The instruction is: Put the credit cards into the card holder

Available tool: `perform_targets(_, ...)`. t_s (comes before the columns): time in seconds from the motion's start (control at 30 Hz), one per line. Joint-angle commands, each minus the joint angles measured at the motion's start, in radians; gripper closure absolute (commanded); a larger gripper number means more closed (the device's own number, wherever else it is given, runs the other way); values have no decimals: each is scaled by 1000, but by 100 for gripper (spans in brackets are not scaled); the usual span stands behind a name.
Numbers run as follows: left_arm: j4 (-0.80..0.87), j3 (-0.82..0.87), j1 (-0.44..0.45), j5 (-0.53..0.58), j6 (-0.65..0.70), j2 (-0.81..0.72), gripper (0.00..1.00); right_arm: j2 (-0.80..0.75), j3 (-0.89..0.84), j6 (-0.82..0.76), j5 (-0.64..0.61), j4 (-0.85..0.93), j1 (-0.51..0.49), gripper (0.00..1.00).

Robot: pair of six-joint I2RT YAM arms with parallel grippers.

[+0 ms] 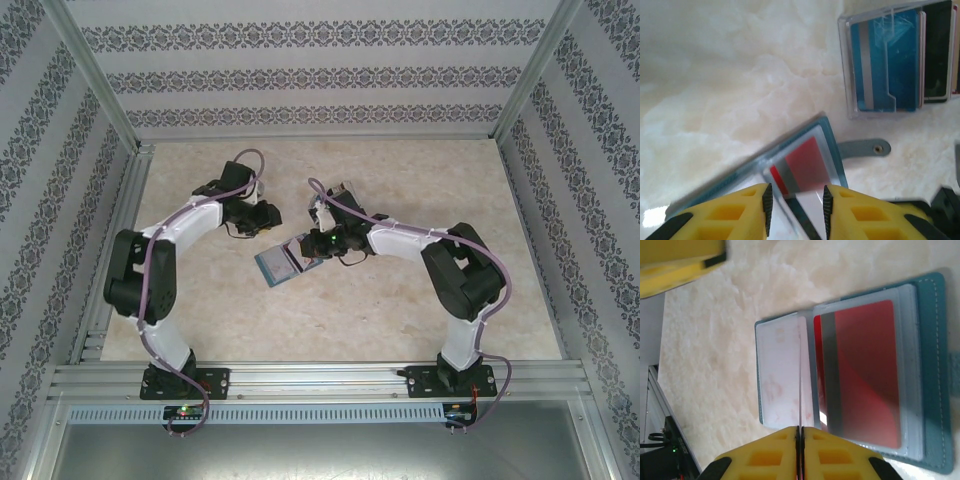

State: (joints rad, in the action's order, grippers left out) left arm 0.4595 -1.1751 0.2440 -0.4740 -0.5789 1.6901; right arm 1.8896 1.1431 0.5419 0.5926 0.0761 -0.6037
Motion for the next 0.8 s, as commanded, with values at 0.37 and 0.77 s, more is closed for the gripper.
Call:
perform_targets(0.37, -66, 299, -16, -1, -123, -144, 67, 87, 30, -19, 92, -93, 30, 88)
perform_targets(0.77, -132, 317, -22, 2, -133, -52, 67, 82, -16, 44, 112, -165, 7, 88)
